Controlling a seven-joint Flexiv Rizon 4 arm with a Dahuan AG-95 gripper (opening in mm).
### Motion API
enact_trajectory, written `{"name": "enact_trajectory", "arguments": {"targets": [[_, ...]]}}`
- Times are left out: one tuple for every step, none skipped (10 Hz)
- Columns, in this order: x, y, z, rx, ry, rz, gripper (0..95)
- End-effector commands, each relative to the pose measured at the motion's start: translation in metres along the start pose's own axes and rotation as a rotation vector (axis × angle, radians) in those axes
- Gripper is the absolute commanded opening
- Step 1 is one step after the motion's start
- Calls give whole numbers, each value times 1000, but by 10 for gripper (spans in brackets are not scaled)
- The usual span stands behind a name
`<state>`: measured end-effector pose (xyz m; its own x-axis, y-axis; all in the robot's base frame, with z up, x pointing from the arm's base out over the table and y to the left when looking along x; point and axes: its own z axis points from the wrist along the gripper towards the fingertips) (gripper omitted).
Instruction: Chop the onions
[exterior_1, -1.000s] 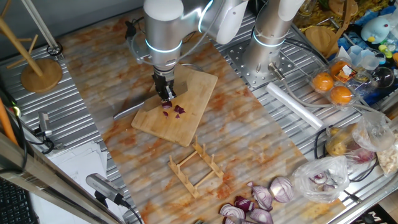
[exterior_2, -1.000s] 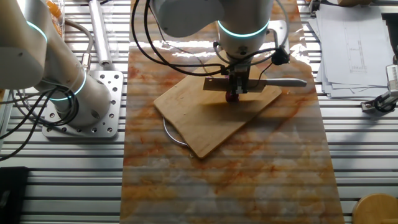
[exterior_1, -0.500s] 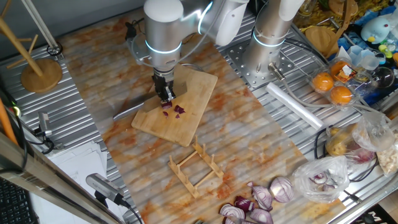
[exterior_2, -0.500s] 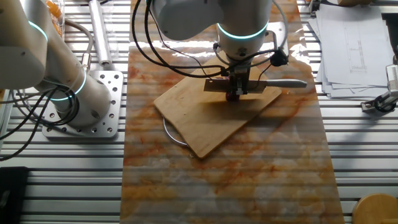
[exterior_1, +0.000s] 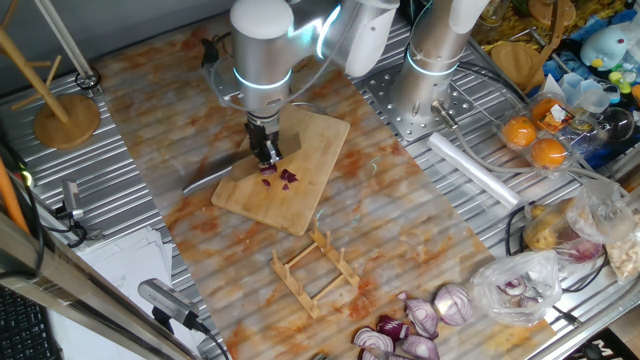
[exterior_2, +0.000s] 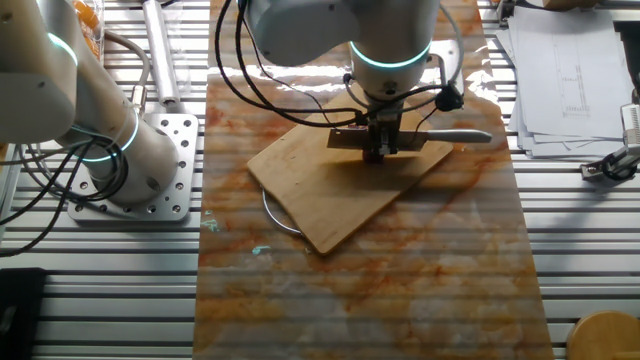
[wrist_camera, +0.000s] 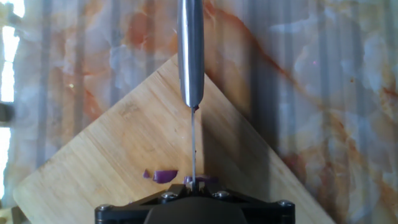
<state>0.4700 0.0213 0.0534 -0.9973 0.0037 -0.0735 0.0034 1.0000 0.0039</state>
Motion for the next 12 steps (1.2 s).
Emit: {"name": "enact_trajectory", "arguments": {"targets": [[0,1,2,-20,11,1,0],[0,1,3,-15,11,-1,0],[1,3,6,-13,14,6,0],[1,4,7,-11,20,8,0],[1,4,7,-10,25,9,0],[1,5,8,-18,34,26,0],[1,5,8,-16,36,27,0],[1,5,8,-12,45,30,0],[1,5,6,-17,45,34,0],[-2,2,-6,-32,51,47,0],[-7,2,-20,-41,51,56,0],[-7,2,-20,-39,31,56,0]]}}
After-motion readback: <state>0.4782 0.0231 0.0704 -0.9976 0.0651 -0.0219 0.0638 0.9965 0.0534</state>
